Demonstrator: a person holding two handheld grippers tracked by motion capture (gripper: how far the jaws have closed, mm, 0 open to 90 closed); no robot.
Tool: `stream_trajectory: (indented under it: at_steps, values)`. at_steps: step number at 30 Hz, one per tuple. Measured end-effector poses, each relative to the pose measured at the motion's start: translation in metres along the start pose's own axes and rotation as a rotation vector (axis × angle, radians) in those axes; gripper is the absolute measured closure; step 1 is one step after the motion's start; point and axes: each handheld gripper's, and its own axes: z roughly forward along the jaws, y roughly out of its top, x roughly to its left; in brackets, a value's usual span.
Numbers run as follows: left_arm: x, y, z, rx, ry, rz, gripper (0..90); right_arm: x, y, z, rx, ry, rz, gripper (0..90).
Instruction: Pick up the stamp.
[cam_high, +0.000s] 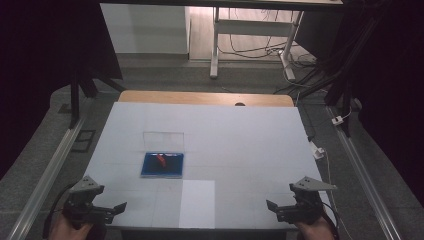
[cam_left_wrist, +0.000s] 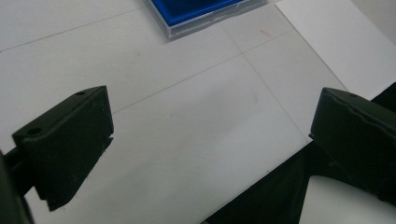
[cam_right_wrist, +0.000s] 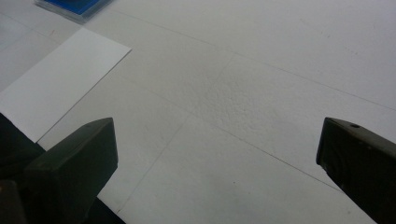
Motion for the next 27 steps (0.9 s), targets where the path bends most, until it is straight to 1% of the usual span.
stream_trajectory:
  at_steps: [4, 6, 10, 12, 14, 16, 22, 25, 27]
  values:
    - [-0.003, 0.003, -0.003, -0.021, 0.032, 0.025, 0.0, 0.0, 0.0, 0.0, 0.0, 0.002, 0.0, 0.0]
    - [-0.002, 0.003, -0.004, -0.03, 0.032, 0.028, 0.0, 0.0, 0.0, 0.0, 0.0, 0.003, 0.001, 0.0]
    - [-0.001, 0.005, -0.001, -0.039, 0.009, 0.039, 0.0, 0.0, 0.0, 0.0, 0.008, 0.0, -0.005, 0.0]
    - [-0.001, 0.007, 0.002, -0.05, -0.023, 0.065, 0.0, 0.001, 0.0, 0.001, 0.008, 0.002, -0.006, 0.0]
    - [-0.002, 0.009, 0.005, -0.043, -0.04, 0.081, 0.0, 0.001, 0.0, 0.001, 0.01, 0.003, -0.006, 0.0]
    - [-0.002, 0.01, 0.007, -0.045, -0.043, 0.1, 0.0, 0.001, 0.0, 0.001, 0.011, 0.005, -0.009, 0.0]
    - [-0.002, 0.018, 0.009, -0.099, -0.038, 0.114, 0.0, 0.003, 0.0, 0.0, 0.003, 0.015, -0.035, 0.0]
    - [-0.004, 0.023, 0.013, -0.108, -0.033, 0.119, 0.0, 0.002, 0.0, 0.0, 0.004, 0.015, -0.034, 0.0]
    - [-0.006, 0.027, 0.016, -0.109, -0.032, 0.127, 0.0, 0.002, 0.0, 0.0, 0.003, 0.013, -0.025, 0.0]
